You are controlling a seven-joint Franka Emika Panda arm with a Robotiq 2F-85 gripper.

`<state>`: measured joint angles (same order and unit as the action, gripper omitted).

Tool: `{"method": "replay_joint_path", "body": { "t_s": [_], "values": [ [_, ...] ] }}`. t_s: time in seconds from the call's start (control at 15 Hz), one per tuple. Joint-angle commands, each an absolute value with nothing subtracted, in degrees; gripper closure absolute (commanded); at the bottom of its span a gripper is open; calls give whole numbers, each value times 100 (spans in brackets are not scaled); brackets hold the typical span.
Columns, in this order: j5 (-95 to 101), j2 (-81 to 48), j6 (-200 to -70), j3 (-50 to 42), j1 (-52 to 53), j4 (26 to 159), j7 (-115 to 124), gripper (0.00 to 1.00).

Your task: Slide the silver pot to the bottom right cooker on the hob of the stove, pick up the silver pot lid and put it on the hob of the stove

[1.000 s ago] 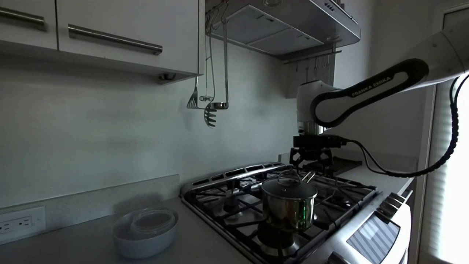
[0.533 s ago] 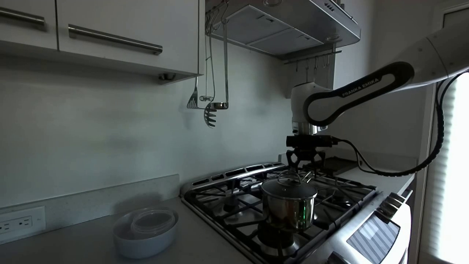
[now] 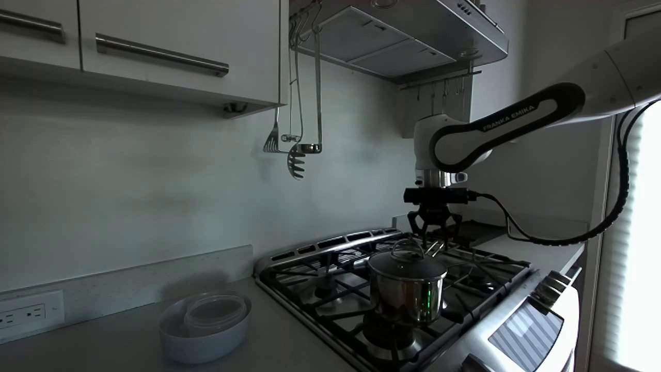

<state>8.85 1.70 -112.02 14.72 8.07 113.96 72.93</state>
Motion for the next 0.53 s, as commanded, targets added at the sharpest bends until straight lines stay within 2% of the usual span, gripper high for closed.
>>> {"method": "replay_joint_path", "body": {
  "t_s": [0.0,0.07,0.13,0.2,0.33,0.4,0.47],
  "values": [
    [478,357,-11270,1341,907,11612,7322,12],
    [392,366,-11283,1339,910,11629,7330,4],
    [324,379,-11297,1340,912,11650,7348,8],
    [273,396,-11299,1339,912,11671,7364,35],
    [257,417,-11279,1338,911,11709,7416,35],
    [253,427,-11249,1334,909,11729,7428,40],
    [250,441,-11244,1329,906,11761,7433,51]
  ]
}}
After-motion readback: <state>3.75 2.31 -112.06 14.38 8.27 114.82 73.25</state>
